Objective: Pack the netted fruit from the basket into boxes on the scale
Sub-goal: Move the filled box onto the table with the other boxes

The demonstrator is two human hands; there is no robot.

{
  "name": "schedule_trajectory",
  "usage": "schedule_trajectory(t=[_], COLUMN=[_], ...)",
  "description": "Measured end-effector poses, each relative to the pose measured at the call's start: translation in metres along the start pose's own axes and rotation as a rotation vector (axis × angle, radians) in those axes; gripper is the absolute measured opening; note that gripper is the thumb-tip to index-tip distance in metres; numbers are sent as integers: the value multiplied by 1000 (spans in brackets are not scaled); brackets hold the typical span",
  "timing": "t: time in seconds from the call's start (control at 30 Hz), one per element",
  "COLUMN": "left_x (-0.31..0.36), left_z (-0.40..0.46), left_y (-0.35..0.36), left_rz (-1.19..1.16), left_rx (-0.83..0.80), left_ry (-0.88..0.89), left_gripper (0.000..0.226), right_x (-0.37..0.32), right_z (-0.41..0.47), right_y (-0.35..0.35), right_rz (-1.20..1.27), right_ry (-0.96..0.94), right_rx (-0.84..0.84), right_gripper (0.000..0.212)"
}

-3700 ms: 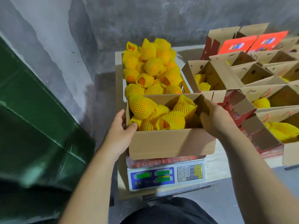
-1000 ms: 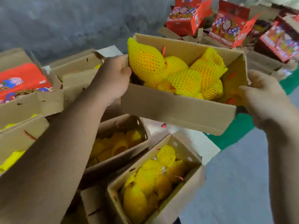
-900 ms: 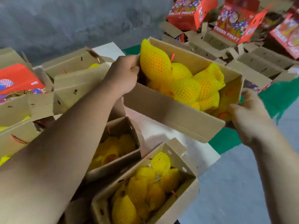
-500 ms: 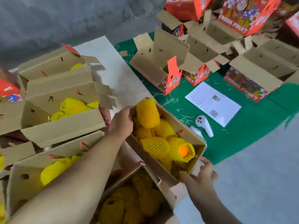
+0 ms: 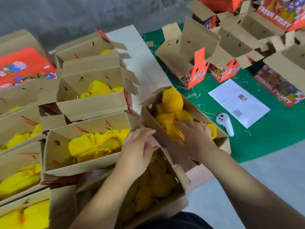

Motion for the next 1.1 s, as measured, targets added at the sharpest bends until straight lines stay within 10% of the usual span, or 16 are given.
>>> schedule_trajectory(t=[0.17,0.47,0.7,1.1], left_x=[-57,-100,-105,-62], left_z=[-112,-221,-226,-242], left_y=[-41,-35,-27,-86], left_rz=[113,-354,-463,-643], left_rx=[66,239,262,215], left_ry=[-152,-676,-815,-763], left_gripper=[38,95,38,30], right_x=[-38,-92,-69,-39], right_z=[-60,-121,-114,-143], right_y=[-4,46,56,-33], right_rz=[339,187,333,540], right_ry=[-147,-91,183,16], right_rx=[494,411,141,178], right_gripper=[43,64,33,21])
Point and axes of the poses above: each hand's wrist, its own z-axis towards the middle knuckle, its own y-axis out of the palm, x = y × z, the point moved 3 cm from there along z, towards the middle knuckle, and after that the axes turned 5 degrees about x, right-handed, at the moved point
